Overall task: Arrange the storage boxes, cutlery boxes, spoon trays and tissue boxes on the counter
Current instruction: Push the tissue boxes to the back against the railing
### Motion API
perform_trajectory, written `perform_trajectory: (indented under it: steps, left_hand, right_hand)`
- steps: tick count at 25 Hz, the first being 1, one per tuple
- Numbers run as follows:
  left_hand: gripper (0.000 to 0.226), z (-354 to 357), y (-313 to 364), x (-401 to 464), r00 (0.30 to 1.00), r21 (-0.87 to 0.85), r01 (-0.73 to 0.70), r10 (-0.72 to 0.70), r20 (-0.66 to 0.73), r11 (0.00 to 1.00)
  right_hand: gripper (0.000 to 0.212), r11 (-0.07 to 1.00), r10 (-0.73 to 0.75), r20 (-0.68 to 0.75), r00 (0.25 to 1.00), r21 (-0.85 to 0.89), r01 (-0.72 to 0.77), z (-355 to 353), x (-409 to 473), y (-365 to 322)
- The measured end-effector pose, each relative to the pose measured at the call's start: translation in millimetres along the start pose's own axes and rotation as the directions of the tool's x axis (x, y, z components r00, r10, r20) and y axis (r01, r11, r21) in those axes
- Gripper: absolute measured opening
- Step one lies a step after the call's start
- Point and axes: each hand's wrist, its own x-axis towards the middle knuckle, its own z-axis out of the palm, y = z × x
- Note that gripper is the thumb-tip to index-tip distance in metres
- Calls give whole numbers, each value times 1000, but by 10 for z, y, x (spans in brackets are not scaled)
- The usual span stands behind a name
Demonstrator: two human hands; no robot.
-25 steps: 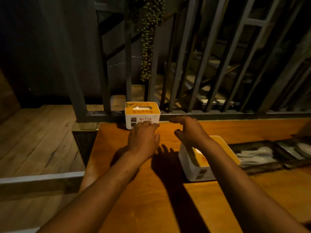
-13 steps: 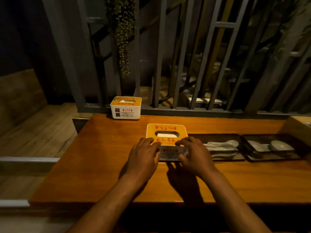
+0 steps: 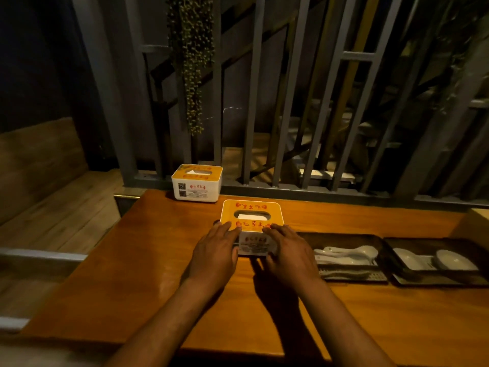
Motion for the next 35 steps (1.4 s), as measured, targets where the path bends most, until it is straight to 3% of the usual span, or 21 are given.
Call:
perform_trajectory:
  steps: [6,14,20,25,28,35]
  left_hand:
    - [54,276,-300,873,999,-8,-1,1,-34,1000]
    - [77,571,-705,1963,998,267,-68,60,35,961]
    - [84,800,-807,2040,997,222,-68,76,-27,973]
    - [93,540,-659,2046,988,376,-88,32,153,922]
    - [83,384,-443,1854,985,340,-68,10,170,938]
    - [51,354,726,690,989,50,-126,122,79,991]
  right_hand:
    - [73,1000,10,15,1000,-23,-10,270,890,78]
    - [87,994,80,107,991,-88,-71,568,2055,71]
    - [83,999,51,14,999,-21,-50,674,2196,107]
    - [88,998,31,174,984,-61,-21,437,2209,120]
    - [98,996,56,198,979,-79,-41,236,2034,185]
    - [48,1000,11,108,994,28,-14,-117,812,711]
